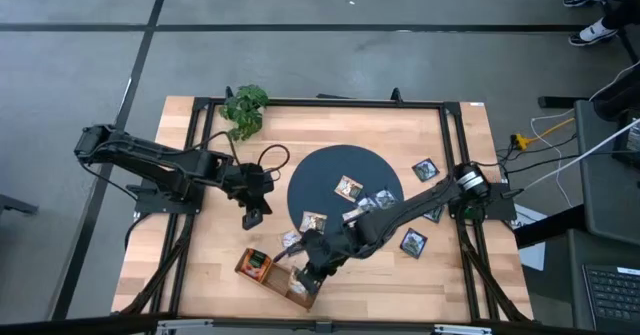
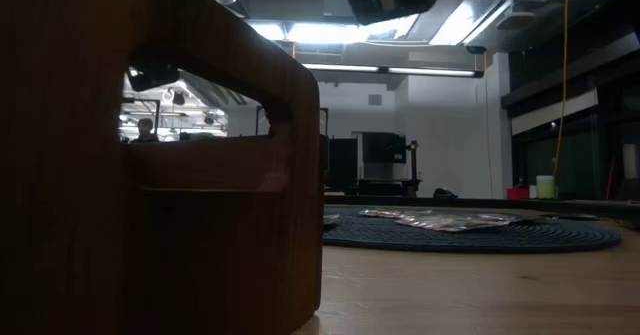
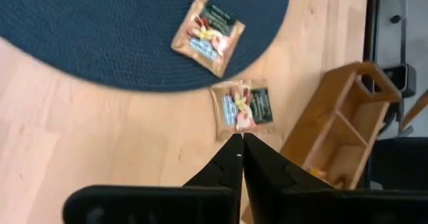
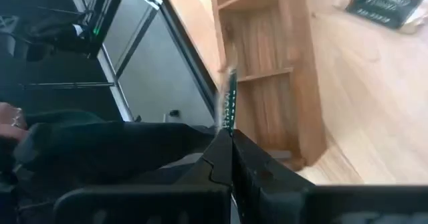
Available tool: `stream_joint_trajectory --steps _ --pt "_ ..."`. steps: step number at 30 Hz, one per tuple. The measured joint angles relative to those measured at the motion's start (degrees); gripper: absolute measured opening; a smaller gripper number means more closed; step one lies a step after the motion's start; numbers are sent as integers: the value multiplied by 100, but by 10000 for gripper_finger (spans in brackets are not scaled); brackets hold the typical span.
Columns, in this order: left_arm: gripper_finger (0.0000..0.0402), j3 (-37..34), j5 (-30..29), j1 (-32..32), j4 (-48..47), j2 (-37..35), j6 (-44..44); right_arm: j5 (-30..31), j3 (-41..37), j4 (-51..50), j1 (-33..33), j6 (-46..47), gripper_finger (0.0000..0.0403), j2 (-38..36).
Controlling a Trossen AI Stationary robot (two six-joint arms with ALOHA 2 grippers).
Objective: Pick & Place Tea
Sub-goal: Put the brown tea bag into the right section of the wooden organizer
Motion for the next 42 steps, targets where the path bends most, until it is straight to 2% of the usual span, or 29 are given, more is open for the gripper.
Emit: stream_joint_trajectory --steps 7,17,21,28,34,38,42 --pt "10 2 -144 -238 29 42 -72 28 45 -171 142 -6 2 393" --pt "10 2 -169 -274 76 39 -127 806 43 -436 200 -419 3 532" --pt "12 2 -171 -274 78 39 -159 740 43 -450 197 -493 6 532" --pt "11 2 -178 -270 80 39 -166 729 43 -480 200 -588 38 532" --pt "12 2 -180 -269 88 39 -178 778 43 -437 193 -437 89 532" --pt "7 3 -203 -270 317 39 -259 1667 33 -558 195 -125 119 404" --pt "2 4 -405 -274 564 39 -405 2588 41 -1026 181 -290 130 -1"
